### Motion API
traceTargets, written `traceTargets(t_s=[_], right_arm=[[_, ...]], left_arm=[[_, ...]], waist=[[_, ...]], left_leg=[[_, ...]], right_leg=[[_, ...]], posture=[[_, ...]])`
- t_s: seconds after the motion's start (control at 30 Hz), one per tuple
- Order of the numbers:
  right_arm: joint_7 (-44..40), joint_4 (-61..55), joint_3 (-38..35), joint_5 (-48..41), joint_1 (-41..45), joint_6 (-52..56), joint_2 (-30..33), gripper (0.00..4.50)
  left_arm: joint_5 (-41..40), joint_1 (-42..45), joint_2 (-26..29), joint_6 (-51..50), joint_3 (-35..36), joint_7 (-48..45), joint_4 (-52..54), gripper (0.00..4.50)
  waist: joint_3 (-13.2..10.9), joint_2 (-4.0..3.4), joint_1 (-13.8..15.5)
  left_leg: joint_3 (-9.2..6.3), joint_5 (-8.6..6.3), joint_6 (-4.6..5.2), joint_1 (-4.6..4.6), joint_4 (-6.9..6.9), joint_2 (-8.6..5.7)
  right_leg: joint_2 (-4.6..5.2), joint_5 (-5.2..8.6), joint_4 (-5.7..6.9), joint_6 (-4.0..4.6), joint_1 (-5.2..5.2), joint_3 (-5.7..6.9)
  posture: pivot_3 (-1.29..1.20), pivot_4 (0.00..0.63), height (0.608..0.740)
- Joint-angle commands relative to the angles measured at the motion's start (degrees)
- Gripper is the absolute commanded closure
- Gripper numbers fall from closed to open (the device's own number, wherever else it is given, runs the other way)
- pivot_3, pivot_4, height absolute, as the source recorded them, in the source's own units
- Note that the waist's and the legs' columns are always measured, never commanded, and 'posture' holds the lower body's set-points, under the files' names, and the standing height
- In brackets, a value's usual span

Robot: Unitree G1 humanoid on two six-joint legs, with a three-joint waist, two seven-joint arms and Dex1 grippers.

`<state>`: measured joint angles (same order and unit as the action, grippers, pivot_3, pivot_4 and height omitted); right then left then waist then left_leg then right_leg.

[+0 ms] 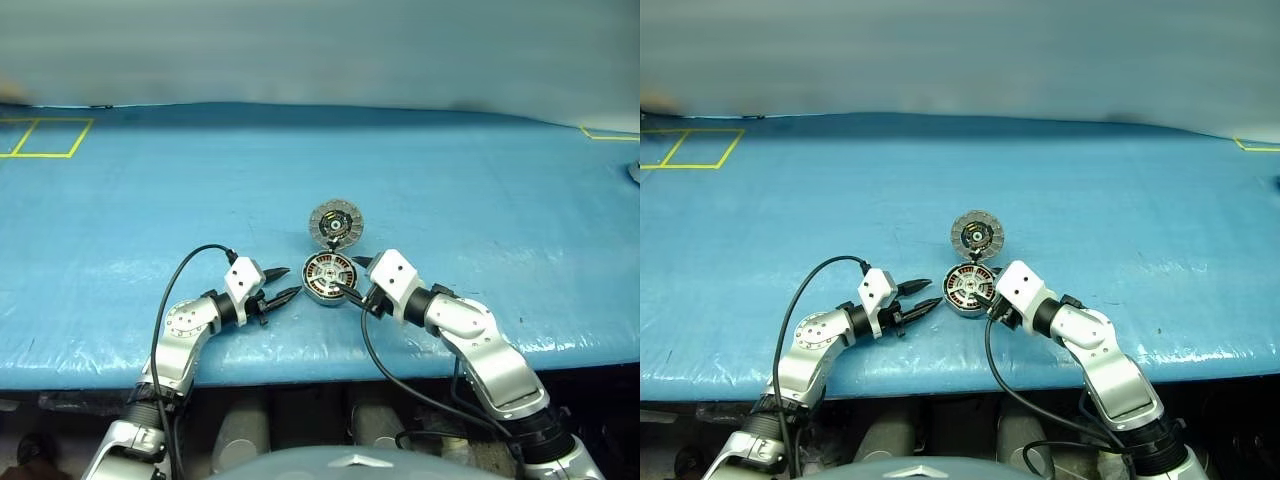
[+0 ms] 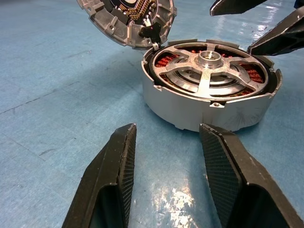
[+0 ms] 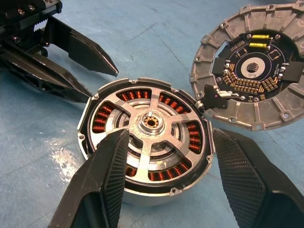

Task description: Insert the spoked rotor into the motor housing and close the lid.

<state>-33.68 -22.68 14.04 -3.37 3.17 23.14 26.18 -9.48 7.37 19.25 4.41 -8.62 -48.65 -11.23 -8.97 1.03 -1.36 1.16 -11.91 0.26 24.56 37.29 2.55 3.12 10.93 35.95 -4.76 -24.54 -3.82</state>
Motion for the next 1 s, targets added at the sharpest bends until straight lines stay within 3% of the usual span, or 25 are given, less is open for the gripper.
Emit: traceTargets(t_s=[0.03,0.13,0.23,0.47,0.6,0.77,1.0], right_arm=[[-0.34,-2.22,-1.63,-2.75,0.75,-1.36,-1.54,1.56],[0.53,-1.93,-2.96,-4.43,1.15,-0.94,-3.27,1.56],[3.13,0.02,-4.34,-3.17,2.04,0.12,-4.02,2.13],[7.18,4.41,-6.52,1.07,5.36,3.71,-1.40,4.38],[14.32,11.73,-6.19,7.78,10.42,8.65,-1.33,4.45],[16.29,30.06,-10.01,4.98,23.02,3.79,-6.57,4.45],[-0.32,56.53,-13.55,-5.08,41.18,-6.30,-11.52,4.45]], left_arm=[[-0.20,-0.46,0.05,1.03,0.09,0.24,1.96,2.25],[-0.44,-0.73,0.20,1.18,0.55,0.45,2.29,2.25],[-0.68,-1.01,0.45,1.34,1.14,0.81,2.73,2.25],[-0.98,-2.45,0.65,1.51,2.29,2.35,3.93,2.25],[-0.91,-3.10,-0.01,1.94,2.35,3.61,4.09,2.25],[-1.50,-3.36,-0.99,2.11,2.30,4.11,3.84,2.25],[-1.16,-2.43,-1.42,2.59,2.36,4.05,3.31,2.25]], waist=[[0.00,0.00,0.00],[0.00,0.00,0.00],[0.00,0.00,0.00],[0.00,0.00,0.00],[0.00,0.00,-0.10],[0.00,0.00,-0.49],[-0.01,-0.02,-0.92]], left_leg=[[0.00,0.00,0.00,0.00,0.00,0.00],[0.00,0.00,0.00,0.00,0.00,0.00],[0.00,0.00,0.00,0.00,0.00,0.00],[0.00,0.00,0.00,0.01,0.01,0.00],[0.01,0.00,0.00,-0.01,0.02,0.00],[0.02,0.01,0.00,-0.01,0.04,0.01],[0.01,0.02,0.01,-0.01,-0.05,0.01]], right_leg=[[0.00,0.00,0.00,0.00,0.00,0.00],[0.00,0.00,0.00,0.00,0.00,0.00],[0.00,0.00,0.00,-0.01,0.00,0.00],[0.00,-0.01,0.01,0.00,-0.01,0.00],[0.00,-0.02,0.02,0.01,0.01,0.00],[-0.02,-0.19,0.04,0.22,0.00,0.00],[-0.07,-0.28,0.01,0.26,0.02,-0.02]], posture=[[0.00,0.150,0.740],[0.00,0.150,0.740],[0.00,0.150,0.740],[0.00,0.150,0.740],[0.00,0.150,0.740],[0.00,0.150,0.740],[0.00,0.150,0.740]])
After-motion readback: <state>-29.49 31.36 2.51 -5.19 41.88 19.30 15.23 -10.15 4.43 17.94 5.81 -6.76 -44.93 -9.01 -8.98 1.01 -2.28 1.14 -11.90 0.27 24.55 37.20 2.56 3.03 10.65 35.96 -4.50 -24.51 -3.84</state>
